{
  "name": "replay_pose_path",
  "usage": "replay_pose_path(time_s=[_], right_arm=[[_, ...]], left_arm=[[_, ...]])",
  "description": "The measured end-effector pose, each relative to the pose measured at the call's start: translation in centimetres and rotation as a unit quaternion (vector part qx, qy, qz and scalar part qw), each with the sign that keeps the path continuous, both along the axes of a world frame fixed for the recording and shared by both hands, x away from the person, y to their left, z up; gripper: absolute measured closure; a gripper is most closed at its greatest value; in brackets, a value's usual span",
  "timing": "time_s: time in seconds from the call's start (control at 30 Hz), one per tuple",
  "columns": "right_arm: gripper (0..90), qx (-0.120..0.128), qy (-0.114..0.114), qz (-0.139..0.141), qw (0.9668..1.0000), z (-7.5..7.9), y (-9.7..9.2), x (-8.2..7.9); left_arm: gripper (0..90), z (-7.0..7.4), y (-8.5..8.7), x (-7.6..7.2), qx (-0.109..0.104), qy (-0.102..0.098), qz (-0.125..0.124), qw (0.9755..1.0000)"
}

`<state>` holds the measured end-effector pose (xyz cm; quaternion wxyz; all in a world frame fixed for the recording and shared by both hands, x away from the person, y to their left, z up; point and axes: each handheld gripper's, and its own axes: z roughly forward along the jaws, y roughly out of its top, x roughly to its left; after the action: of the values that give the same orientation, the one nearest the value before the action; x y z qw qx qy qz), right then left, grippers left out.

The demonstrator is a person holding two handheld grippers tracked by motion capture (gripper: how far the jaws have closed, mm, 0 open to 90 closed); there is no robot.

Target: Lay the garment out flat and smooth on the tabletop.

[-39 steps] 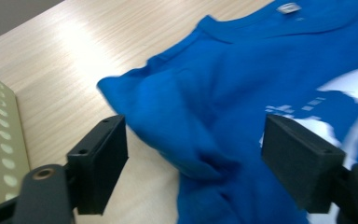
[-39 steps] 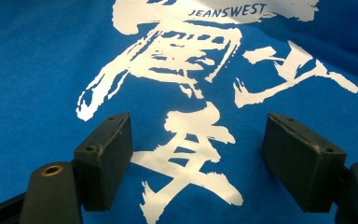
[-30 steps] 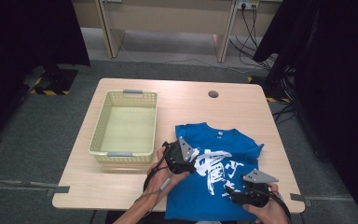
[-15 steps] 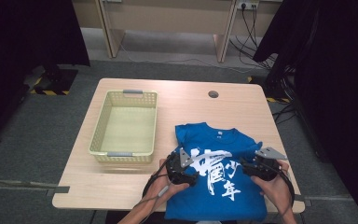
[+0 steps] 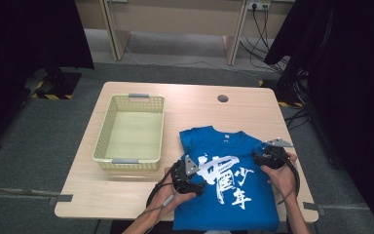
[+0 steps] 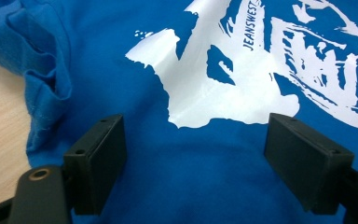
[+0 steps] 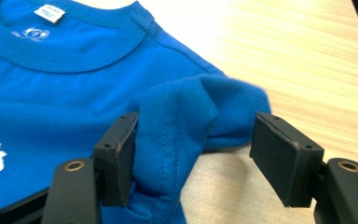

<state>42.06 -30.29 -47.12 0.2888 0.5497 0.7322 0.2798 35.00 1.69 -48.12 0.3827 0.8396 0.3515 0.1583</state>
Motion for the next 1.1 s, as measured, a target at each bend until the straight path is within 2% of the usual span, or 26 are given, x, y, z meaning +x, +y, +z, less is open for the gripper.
replay_pose_path(time_s=[0.07, 0.13, 0.27, 0.4, 0.53, 0.57, 0.6, 0.63, 0.67, 0.7, 0.77, 0.8, 1.0, 1.1], right_arm=[[37.5, -0.007, -0.002, 0.004, 1.0, 0.1, 0.2, -0.2], [38.1, -0.025, -0.011, 0.013, 0.9995, 0.1, 0.6, -0.7], [36.1, -0.054, -0.041, 0.016, 0.9976, 0.6, 1.3, -2.2], [36.4, -0.053, -0.056, 0.027, 0.9966, 1.1, 1.9, -3.1], [39.8, -0.034, -0.025, 0.051, 0.9978, 0.3, 2.5, -3.0], [42.1, -0.039, -0.021, 0.05, 0.9978, 0.0, 2.4, -2.8], [44.2, -0.036, -0.022, 0.048, 0.9979, -0.3, 2.3, -2.6], [46.9, -0.022, -0.02, 0.046, 0.9985, -0.3, 2.1, -2.4], [46.9, -0.022, -0.02, 0.046, 0.9985, -0.3, 2.1, -2.4], [52.0, -0.025, -0.016, 0.049, 0.9984, -0.2, 1.9, -2.3], [59.5, -0.049, -0.02, 0.048, 0.9975, -0.1, 1.7, -1.8], [65.2, -0.042, -0.017, 0.05, 0.9978, -0.2, 1.6, -1.3], [73.9, -0.061, -0.018, 0.059, 0.9963, 0.0, 2.0, -1.0], [76.1, -0.055, -0.023, 0.055, 0.9967, 0.2, 1.2, -1.7]], left_arm=[[19.7, 0.0, 0.0, -0.1, 0.0, 0.0, 0.003, 1.0], [19.7, 0.0, -0.1, -0.2, 0.001, 0.0, 0.007, 1.0], [19.7, 0.0, 0.0, -0.3, 0.002, -0.001, 0.008, 1.0], [19.7, 0.0, -0.1, -0.6, 0.0, -0.001, 0.007, 1.0], [19.7, 0.0, 0.0, -0.8, 0.001, -0.001, 0.006, 1.0], [19.7, 0.0, 0.0, -0.9, 0.001, 0.001, 0.005, 1.0], [19.7, 0.0, 0.0, -0.9, 0.0, 0.0, 0.005, 1.0], [19.7, 0.0, 0.0, -0.9, 0.0, 0.001, 0.004, 1.0], [19.7, 0.0, 0.0, -0.9, 0.0, 0.001, 0.004, 1.0], [19.7, 0.0, 0.0, -0.9, 0.0, 0.001, 0.005, 1.0], [19.7, 0.0, 0.0, -0.9, 0.0, 0.0, 0.005, 1.0], [19.7, 0.0, 0.0, -0.9, 0.0, 0.001, 0.005, 1.0], [19.6, 0.0, 0.0, -1.0, 0.0, 0.001, 0.005, 1.0], [19.6, 0.0, 0.0, -1.0, -0.001, 0.001, 0.006, 1.0]])
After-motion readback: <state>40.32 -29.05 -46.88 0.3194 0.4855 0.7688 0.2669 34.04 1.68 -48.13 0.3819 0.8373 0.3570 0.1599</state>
